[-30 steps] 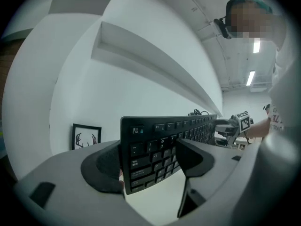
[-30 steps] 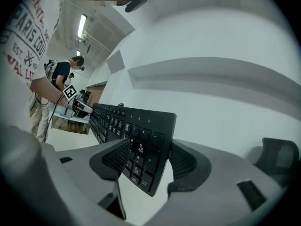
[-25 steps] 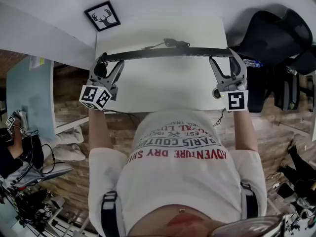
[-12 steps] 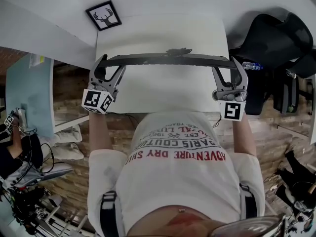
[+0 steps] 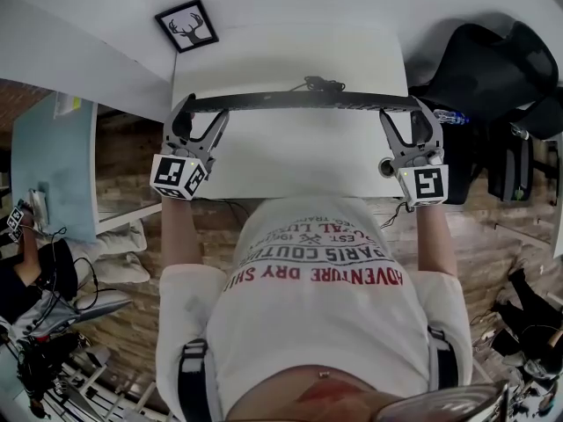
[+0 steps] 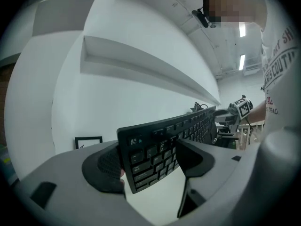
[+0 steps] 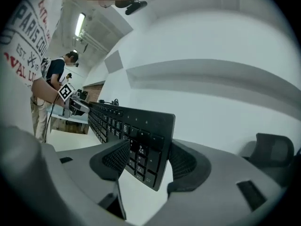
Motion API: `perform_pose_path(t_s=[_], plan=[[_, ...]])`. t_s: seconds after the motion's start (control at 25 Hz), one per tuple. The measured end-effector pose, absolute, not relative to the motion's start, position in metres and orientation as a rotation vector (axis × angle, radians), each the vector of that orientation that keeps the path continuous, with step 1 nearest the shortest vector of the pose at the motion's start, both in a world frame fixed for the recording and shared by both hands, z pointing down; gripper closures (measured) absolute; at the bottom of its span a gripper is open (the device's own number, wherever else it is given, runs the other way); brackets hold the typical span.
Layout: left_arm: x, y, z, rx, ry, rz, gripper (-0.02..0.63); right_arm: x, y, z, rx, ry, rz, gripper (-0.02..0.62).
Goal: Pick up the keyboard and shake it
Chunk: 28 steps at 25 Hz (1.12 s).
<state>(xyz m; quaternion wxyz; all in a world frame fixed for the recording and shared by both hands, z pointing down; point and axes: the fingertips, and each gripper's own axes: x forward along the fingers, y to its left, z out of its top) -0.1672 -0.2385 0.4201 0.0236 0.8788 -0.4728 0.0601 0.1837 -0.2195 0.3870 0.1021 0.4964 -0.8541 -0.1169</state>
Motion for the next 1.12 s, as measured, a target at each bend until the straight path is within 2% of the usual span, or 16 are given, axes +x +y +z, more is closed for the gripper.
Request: perform_pose_path(t_s=[0.2,0.56,1.12], plan=[[-0.157,-0.231,0.426,2.677,-1.45,0.337,0.263,0.198,-0.221,0.426,1.437,-2.513,-0.01,0.322],[-0.158,-0.22,0.46,2.571,-1.379,0.513,0.262,0.196,-0.21,0.484,1.366,-2.452,0.366,0.322],[-0.159,-0.209,0.473,2.532,-1.369,0.546,0.262,0.194,-0.201,0.5,1.313,-2.422,0.443,0.324]])
